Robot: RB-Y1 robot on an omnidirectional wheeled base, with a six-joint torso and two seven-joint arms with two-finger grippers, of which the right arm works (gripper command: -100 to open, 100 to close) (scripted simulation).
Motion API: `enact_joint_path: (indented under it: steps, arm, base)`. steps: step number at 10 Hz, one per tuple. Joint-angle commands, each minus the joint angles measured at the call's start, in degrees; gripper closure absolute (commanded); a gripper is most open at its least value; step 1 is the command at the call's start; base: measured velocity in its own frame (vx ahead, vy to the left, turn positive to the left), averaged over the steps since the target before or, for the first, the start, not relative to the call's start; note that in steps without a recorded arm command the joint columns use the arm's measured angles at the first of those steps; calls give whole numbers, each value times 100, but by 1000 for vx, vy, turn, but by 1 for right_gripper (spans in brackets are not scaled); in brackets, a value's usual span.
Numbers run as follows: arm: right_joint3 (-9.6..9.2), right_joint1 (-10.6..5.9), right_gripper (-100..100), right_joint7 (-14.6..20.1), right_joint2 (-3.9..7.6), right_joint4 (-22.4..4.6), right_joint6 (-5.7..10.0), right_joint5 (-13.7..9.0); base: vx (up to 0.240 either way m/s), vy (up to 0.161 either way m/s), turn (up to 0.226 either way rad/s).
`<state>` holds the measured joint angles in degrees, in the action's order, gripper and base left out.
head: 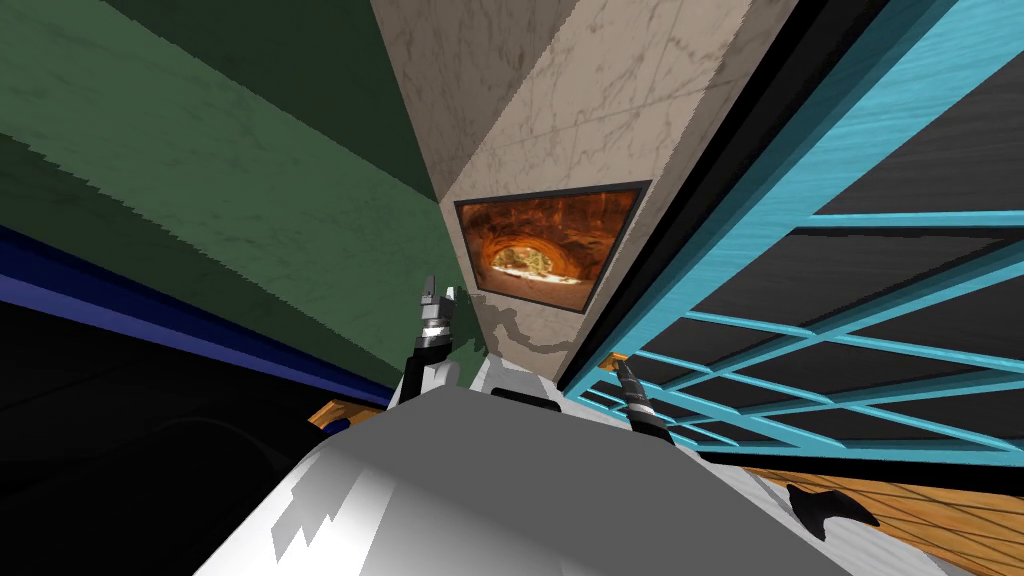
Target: Pull the door open
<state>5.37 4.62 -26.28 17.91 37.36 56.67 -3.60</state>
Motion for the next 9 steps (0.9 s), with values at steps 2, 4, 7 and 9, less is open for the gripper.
enact_joint_path:
  steps: [2,4,7,9]
  arm:
    - [-52,-13,100,357,-19,-20,-8,-87]
    - [-102,-32,100,715,-18,-21,-26,-211]
    - [-127,-42,100,1028,-17,-21,-36,-273]
    - [-177,-62,100,1397,-16,-21,-55,-400]
  base:
    - [-36,-19,54]
    - [-39,-19,57]
    - [-29,-14,33]
    - [-34,-16,61]
